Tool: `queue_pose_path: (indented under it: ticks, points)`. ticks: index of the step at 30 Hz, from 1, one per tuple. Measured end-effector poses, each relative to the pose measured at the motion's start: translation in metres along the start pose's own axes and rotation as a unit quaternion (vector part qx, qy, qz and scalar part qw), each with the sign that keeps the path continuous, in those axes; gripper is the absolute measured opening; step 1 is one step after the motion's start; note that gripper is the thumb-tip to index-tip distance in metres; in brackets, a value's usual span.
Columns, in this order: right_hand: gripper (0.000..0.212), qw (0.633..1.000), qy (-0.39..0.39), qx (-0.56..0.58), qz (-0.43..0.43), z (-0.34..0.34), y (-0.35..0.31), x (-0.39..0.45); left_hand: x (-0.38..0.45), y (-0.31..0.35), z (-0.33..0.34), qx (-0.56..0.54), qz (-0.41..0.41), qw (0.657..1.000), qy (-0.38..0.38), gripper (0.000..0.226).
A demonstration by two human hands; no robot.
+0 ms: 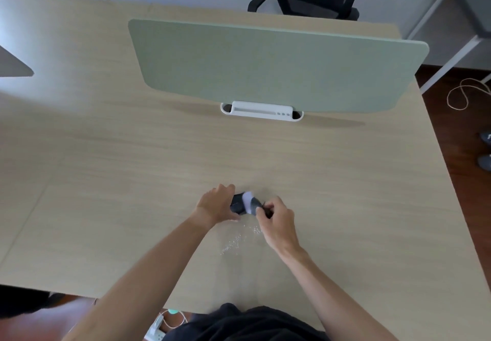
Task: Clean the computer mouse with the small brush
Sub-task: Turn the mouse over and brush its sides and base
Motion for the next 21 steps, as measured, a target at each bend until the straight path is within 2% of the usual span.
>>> queue_pose_path:
  ticks: [2,4,9,12,17,19,21]
  points:
    - [0.014,0.999,-0.050,-0.016,-0.012,0.010,-0.004,-0.004,-0.002,-0.003,0.004,-0.003,0.010,1.000,0.029,0.051]
    - [0.011,0.998,-0.059,-0.021,-0.007,0.014,-0.003,-0.001,-0.007,-0.007,0.009,-0.028,0.012,0.998,0.061,0.051]
    - [0.016,0.994,0.047,0.061,0.078,-0.006,0.007,0.013,-0.016,-0.009,0.023,-0.097,-0.019,0.989,0.109,0.055]
    - [0.015,0.994,0.043,0.073,0.066,-0.010,0.000,0.011,-0.016,-0.009,0.024,-0.118,-0.025,0.987,0.106,0.056]
    - [0.010,0.997,-0.079,0.002,0.017,0.014,-0.010,0.003,-0.014,-0.014,0.024,-0.121,-0.004,0.989,0.089,0.057]
    - [0.012,0.997,-0.077,-0.008,0.023,0.014,-0.005,0.006,-0.016,-0.015,0.028,-0.117,0.005,0.990,0.081,0.055]
    - [0.013,0.999,-0.028,0.017,0.042,0.006,0.000,0.008,-0.017,-0.017,0.029,-0.115,0.001,0.990,0.080,0.050]
Point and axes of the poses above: each hand's wrist, its own x-axis towards the middle knuckle, its own z-axis out of the palm, y = z × x, the point moved 2 cm from there along x, towards the middle knuckle, and after that the axes turned 8 degrees about z, right-handed, at the moved point
